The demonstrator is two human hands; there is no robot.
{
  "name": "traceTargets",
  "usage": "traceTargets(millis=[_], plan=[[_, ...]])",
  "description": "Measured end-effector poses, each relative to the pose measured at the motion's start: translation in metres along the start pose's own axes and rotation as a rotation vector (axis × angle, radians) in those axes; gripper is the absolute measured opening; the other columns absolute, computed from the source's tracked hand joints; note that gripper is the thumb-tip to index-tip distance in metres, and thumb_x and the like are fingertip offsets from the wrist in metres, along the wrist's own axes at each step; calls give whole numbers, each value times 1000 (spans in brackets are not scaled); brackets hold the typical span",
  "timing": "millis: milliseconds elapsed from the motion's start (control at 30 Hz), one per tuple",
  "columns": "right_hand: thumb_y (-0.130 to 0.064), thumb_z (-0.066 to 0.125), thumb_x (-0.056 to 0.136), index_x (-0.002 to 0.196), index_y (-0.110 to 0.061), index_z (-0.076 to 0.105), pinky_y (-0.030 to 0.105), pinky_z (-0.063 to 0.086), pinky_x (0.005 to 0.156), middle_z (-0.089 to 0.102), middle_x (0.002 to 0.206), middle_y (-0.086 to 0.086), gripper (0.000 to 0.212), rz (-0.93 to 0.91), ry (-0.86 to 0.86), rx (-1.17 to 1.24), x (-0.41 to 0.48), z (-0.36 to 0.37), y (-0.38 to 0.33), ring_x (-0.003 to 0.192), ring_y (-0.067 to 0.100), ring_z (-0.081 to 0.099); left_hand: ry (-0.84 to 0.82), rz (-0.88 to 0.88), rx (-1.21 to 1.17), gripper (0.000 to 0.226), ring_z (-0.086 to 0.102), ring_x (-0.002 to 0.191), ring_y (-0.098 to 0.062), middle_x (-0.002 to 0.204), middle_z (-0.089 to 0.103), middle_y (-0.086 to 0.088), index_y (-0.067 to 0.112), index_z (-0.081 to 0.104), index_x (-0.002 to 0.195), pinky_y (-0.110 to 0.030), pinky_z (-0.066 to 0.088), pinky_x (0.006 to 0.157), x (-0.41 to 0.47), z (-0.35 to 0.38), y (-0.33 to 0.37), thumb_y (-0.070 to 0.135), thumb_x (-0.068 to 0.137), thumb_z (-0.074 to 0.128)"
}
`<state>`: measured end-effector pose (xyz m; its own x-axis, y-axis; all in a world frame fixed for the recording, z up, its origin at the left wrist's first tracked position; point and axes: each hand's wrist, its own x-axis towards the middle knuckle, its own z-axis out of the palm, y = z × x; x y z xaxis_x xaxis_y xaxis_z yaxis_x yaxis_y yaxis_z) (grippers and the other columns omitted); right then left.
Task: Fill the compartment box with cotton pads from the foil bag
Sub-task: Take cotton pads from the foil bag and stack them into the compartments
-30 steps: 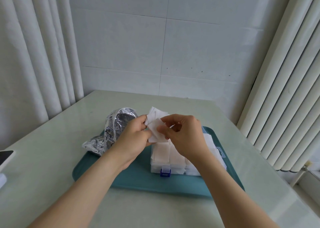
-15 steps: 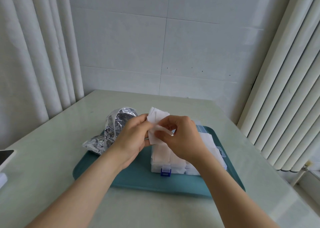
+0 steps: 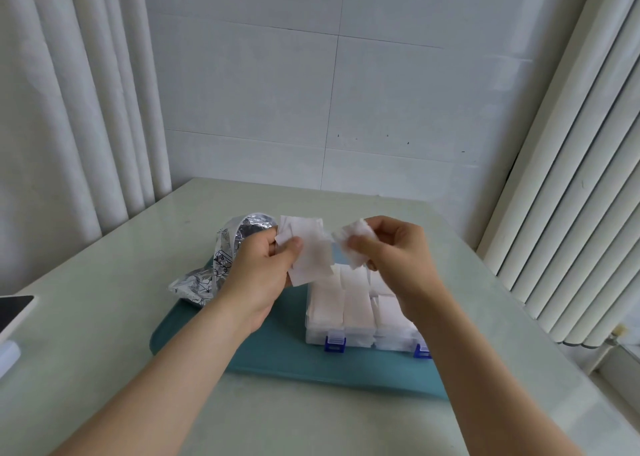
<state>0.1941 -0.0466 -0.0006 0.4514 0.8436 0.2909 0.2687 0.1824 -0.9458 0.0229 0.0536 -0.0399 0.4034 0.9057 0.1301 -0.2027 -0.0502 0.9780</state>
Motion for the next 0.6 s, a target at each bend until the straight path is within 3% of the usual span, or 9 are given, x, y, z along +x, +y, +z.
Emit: traceTargets(millis=[100,233,367,467,600], plan=[[-16,78,87,85,-13,79,30,45,64,64,71,0,4,59,69,18,5,-4,6,65,13,53,29,1,-22,16,73,112,-34,112,78,-13,14,74,113,-54,59,101,1,-1,-1,12,108,58],[-11,80,87,95,-10,80,34,55,76,76,85,6,8,125,-33,95,4,-2,6,77,20,65,57,15,-33,17,74,112,-31,112,79,-9,16,73,116,-54,59,100,3,0,-2,12,108,58],[-11,82,90,100,-10,80,44,61,83,80,92,11,11,-25,-165,-31,-1,3,5,82,28,73,12,53,46,18,75,110,-31,111,80,-9,16,73,117,-58,58,100,3,-2,0,16,110,57],[-7,86,85,101,-11,81,39,65,81,81,90,4,16,-155,-245,-173,-3,6,5,84,29,77,-61,60,129,21,76,107,-28,109,80,-7,16,75,113,-58,60,98,2,-5,3,21,111,55],[-12,97,72,97,-19,81,25,59,71,79,89,-7,30,-180,-198,-277,-4,11,5,67,10,67,-144,29,150,26,77,104,-28,107,81,-9,16,77,111,-56,62,94,-1,-6,5,22,112,51]])
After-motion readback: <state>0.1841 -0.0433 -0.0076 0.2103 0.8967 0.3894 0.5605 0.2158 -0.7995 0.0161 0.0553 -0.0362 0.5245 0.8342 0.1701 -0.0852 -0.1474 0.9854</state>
